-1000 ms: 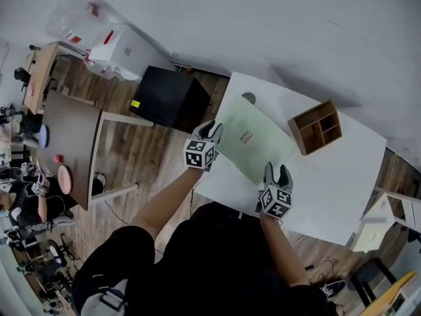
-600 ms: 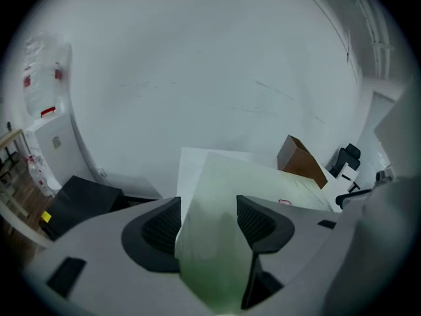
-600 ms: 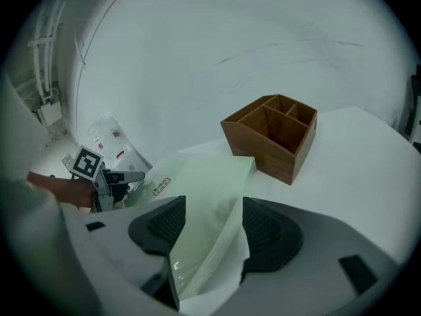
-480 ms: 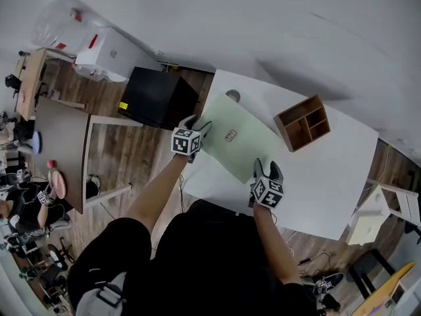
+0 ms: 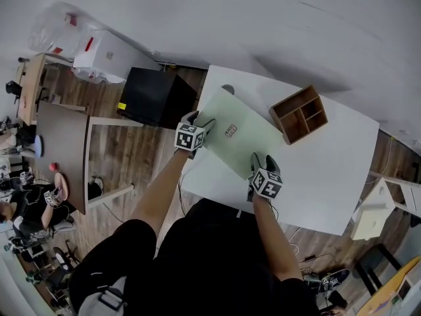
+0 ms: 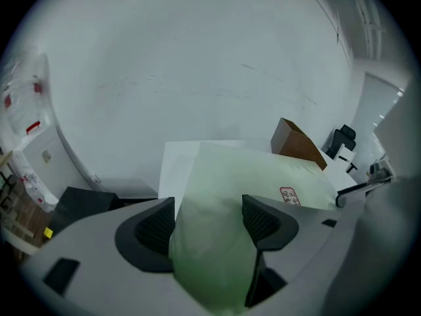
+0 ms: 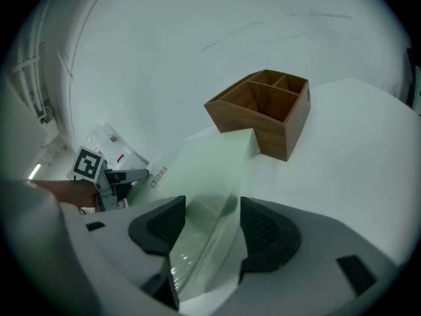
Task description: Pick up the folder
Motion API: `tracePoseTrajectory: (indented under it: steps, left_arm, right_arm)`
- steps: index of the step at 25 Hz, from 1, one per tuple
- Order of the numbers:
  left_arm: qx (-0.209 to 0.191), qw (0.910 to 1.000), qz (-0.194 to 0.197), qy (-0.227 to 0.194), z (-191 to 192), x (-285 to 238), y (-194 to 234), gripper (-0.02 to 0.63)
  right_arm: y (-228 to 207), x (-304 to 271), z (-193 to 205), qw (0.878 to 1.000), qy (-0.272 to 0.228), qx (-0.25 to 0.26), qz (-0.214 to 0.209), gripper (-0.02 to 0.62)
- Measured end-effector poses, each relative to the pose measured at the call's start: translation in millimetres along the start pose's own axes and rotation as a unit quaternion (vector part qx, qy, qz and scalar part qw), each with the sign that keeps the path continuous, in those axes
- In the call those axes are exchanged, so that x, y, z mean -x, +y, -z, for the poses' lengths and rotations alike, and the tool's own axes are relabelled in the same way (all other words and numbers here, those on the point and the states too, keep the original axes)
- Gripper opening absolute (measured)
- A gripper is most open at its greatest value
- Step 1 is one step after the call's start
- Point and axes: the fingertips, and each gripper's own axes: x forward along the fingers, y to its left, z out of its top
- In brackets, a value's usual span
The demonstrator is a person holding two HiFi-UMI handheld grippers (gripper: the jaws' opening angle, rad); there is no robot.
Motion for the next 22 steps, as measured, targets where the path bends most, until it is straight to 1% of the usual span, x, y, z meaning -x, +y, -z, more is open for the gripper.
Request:
tracePoseTrajectory:
  steps: [3, 4, 6, 9, 10, 13, 15, 18, 20, 22]
  left_arm:
    - [0.019, 0.9997, 0.005, 0.014, 3.2, -0.8, -3.0, 0.311]
    - [0.024, 0.9995, 0.005, 0.019, 4.0, -1.9, -5.6, 0.310]
    - [0.037, 0.9991, 0.006, 0.022, 9.0, -2.2, -12.8, 0.310]
    - [0.048, 0.9988, 0.003, 0.012, 12.6, 3.2, -13.4, 0.310]
    - [0.052, 0.9985, 0.006, 0.015, 12.0, 4.7, -11.4, 0.310]
    - [0.071, 0.9964, 0.020, 0.041, 18.1, 6.7, -9.0, 0.310]
    - [0.087, 0.9952, 0.016, 0.040, 23.8, 8.1, -6.4, 0.355]
    - [0.103, 0.9941, 0.019, 0.028, 28.0, 9.8, -3.0, 0.364]
    - [0.108, 0.9931, 0.030, 0.034, 27.8, 8.5, -3.9, 0.362]
    - [0.099, 0.9937, 0.034, 0.041, 25.0, 12.4, -4.7, 0.362]
  right_arm:
    - [-10.2, -5.1, 5.2, 0.998, 0.008, -0.054, -0.015, 0.258]
    - [-13.4, -5.8, 5.1, 0.998, 0.006, -0.060, -0.015, 0.258]
    - [-19.5, -3.3, 4.1, 0.999, 0.001, -0.051, -0.010, 0.258]
    - [-19.1, -2.1, -1.0, 0.999, 0.007, -0.030, -0.029, 0.258]
    - [-17.7, -3.0, -2.3, 0.999, 0.006, -0.028, -0.035, 0.258]
    - [-20.7, -4.8, -0.9, 0.998, 0.007, -0.028, -0.049, 0.258]
    - [-23.3, -5.3, -0.5, 0.998, 0.020, -0.031, -0.058, 0.258]
    - [-20.3, -4.0, -1.9, 0.997, 0.029, -0.031, -0.059, 0.259]
    - [-20.4, -4.2, -2.0, 0.998, 0.024, -0.030, -0.057, 0.259]
    - [-20.0, -4.7, 0.5, 0.997, 0.021, -0.033, -0.059, 0.258]
